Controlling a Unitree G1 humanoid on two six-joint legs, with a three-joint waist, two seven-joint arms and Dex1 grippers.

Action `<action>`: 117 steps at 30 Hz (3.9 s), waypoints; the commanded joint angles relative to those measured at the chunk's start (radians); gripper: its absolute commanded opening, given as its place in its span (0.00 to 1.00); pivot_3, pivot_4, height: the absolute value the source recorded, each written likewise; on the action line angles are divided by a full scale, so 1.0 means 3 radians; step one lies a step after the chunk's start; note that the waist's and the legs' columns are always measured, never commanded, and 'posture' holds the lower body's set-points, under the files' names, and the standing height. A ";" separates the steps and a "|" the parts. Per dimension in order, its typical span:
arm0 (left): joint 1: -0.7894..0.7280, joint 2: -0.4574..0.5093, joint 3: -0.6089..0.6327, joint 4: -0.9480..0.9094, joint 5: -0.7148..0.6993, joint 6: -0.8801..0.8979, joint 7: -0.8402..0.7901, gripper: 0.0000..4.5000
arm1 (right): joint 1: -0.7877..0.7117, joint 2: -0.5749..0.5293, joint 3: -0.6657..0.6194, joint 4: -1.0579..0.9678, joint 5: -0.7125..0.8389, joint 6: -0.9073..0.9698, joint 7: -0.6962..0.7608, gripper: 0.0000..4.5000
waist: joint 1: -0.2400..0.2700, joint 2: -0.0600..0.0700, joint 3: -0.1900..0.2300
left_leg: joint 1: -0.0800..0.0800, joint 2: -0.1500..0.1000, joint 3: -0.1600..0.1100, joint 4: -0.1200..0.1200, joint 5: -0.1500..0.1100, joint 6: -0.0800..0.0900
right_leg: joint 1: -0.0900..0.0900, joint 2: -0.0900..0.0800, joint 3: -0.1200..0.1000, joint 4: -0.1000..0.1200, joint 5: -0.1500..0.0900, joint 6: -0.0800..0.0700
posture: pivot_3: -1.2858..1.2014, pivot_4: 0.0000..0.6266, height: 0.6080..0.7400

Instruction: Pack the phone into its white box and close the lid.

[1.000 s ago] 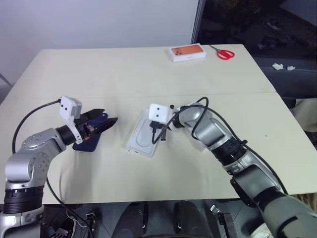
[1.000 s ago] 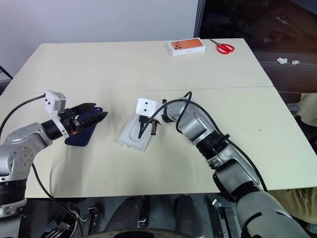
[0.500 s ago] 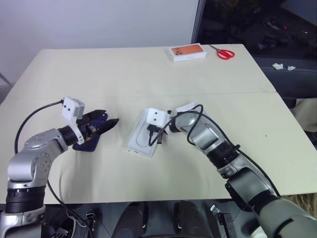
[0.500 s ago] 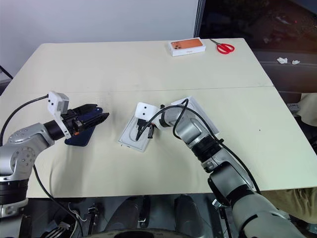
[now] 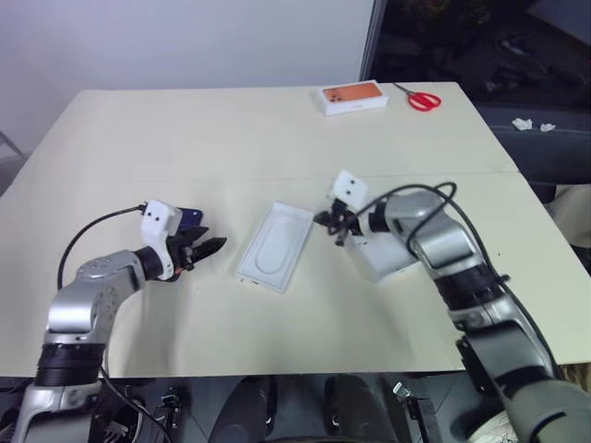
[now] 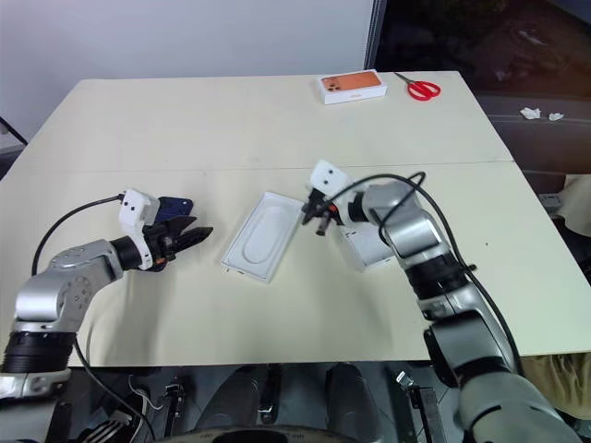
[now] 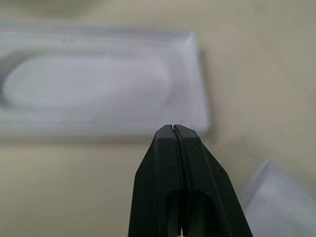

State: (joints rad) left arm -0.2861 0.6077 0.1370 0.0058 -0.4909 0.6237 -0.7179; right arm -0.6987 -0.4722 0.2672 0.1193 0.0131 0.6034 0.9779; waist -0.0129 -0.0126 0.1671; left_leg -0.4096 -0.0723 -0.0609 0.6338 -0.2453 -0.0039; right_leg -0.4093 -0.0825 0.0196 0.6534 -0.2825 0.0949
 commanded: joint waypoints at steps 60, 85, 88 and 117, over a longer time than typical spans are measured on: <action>-0.0314 0.0514 0.0551 0.0264 -0.0237 0.0849 -0.0500 0.90 | -0.0464 0.0628 0.0324 -0.0092 -0.0143 -0.0218 -0.0311 0.00 | -0.0017 -0.0001 -0.0002 | 0.0003 0.0003 -0.0002 -0.0003 0.0008 -0.0013 | -0.0001 0.0003 -0.0002 0.0003 0.0000 0.0000 | 0.52 0.24 1.00; -0.0747 0.1038 0.0073 0.2414 0.0232 0.0779 -0.1465 0.99 | -0.0988 0.2298 0.0776 0.2098 -0.0685 -0.1198 -0.1261 0.00 | -0.0106 -0.0011 -0.0006 | 0.0003 -0.0001 0.0001 -0.0009 0.0016 -0.0026 | -0.0037 0.0004 -0.0003 0.0034 0.0000 -0.0001 | 0.52 0.24 1.00; -0.0707 0.0950 -0.0111 0.2425 0.0270 0.0871 -0.1718 0.99 | -0.0956 0.2272 0.0799 0.2086 -0.0720 -0.1194 -0.1209 0.00 | -0.0106 -0.0007 -0.0009 | 0.0003 -0.0002 0.0004 -0.0009 0.0016 -0.0026 | -0.0038 0.0004 -0.0003 0.0036 -0.0001 -0.0001 | 0.52 0.24 1.00; -0.0743 0.0217 0.0001 0.2019 0.0069 0.1663 -0.1533 0.99 | -0.0906 0.2086 0.0979 0.1955 -0.1031 -0.0671 -0.0828 0.00 | -0.0001 0.0061 -0.0069 | 0.0061 -0.0020 0.0000 -0.0010 -0.0005 0.0009 | 0.0025 -0.0005 -0.0001 0.0032 -0.0001 -0.0002 | 0.52 0.24 1.00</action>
State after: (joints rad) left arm -0.5455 0.7389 0.1937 0.5869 -0.4496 1.0391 -1.1876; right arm -0.9634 0.1477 0.5555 0.7104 -0.2906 0.4046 0.7252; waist -0.0133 0.0056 0.1464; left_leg -0.3914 -0.0782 -0.0610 0.6311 -0.2467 -0.0013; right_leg -0.4015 -0.0841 0.0193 0.6628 -0.2830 0.0945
